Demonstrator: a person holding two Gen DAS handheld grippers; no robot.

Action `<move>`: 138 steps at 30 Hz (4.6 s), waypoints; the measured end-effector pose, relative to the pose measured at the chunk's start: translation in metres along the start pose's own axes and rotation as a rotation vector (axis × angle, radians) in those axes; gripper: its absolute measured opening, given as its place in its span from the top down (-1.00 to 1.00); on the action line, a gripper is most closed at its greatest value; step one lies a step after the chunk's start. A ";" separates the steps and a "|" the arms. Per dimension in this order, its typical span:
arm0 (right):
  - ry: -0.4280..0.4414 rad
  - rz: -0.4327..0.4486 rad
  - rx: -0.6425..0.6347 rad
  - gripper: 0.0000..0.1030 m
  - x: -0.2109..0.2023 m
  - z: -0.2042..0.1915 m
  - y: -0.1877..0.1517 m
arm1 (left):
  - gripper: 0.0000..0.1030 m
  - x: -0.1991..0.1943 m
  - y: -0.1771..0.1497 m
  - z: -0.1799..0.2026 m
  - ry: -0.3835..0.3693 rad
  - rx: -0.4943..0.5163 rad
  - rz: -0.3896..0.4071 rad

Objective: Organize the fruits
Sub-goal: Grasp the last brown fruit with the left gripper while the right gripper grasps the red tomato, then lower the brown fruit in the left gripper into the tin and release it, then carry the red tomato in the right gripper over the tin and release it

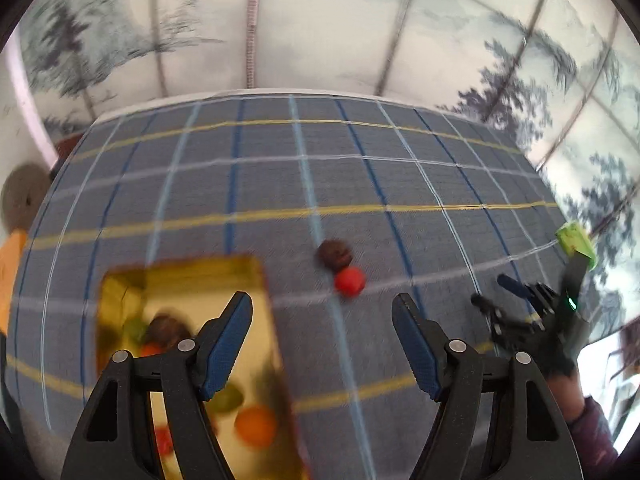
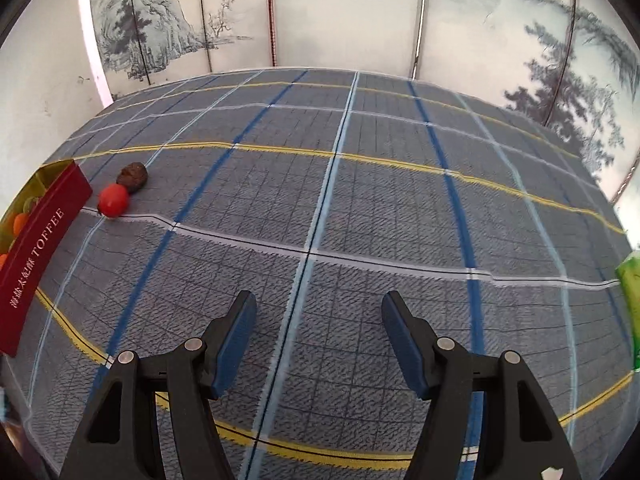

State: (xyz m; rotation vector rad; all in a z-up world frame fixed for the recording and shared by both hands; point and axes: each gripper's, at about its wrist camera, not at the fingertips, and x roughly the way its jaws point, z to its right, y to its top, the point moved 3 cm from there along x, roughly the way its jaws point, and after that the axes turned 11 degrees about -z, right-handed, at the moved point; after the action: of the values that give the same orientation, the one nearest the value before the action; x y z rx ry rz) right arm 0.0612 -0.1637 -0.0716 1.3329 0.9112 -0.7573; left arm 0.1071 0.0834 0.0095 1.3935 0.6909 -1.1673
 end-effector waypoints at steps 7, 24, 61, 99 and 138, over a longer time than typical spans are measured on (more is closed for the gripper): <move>0.073 0.049 0.007 -0.21 -0.007 0.003 0.001 | 0.18 0.094 0.056 0.019 0.049 0.003 -0.210; 0.204 0.089 0.038 -0.22 -0.013 0.011 0.000 | 0.41 0.155 0.056 0.030 0.080 -0.032 -0.249; 0.292 0.048 -0.311 0.43 0.021 -0.142 0.062 | 0.40 -0.052 -0.107 -0.075 0.093 -0.282 0.076; 0.011 0.030 0.011 0.43 0.001 -0.020 0.010 | 0.40 0.004 -0.169 -0.072 0.241 -0.198 0.053; 0.108 0.066 -0.112 0.43 -0.026 -0.087 0.000 | -0.15 -0.036 -0.176 -0.081 0.475 -0.207 0.188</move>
State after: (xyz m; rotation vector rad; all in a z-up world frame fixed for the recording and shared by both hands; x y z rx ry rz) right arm 0.0390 -0.0787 -0.0495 1.3082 0.9760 -0.5800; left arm -0.0441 0.2025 -0.0340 1.5324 0.9593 -0.5984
